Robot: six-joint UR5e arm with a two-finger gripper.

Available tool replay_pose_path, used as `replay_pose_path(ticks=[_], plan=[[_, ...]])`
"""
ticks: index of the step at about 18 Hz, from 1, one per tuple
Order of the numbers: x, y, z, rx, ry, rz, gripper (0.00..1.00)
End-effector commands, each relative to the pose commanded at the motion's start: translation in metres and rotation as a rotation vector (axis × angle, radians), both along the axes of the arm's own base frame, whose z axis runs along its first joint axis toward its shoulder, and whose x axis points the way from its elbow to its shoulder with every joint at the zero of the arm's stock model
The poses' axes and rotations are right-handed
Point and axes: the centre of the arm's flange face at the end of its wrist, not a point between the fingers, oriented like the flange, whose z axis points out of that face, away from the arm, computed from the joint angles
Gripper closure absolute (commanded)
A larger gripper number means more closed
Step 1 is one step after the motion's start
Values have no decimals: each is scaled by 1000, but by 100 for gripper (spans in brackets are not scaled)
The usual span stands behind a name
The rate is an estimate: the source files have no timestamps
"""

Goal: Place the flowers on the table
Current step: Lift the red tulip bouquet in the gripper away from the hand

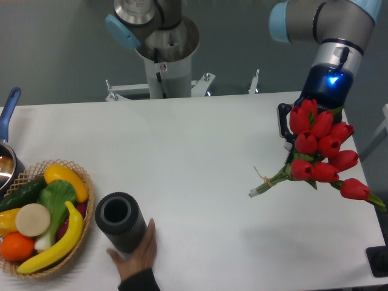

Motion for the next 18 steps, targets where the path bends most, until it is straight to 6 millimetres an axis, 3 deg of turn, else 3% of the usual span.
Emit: replay_pose_path(ticks=[7,12,15,18], plan=[[3,-22,13,-19,12,50,64],[10,-36,7,-261,76,190,64],[20,-34,6,-386,123,244,62],[31,-18,-1,-484,157,256,63]])
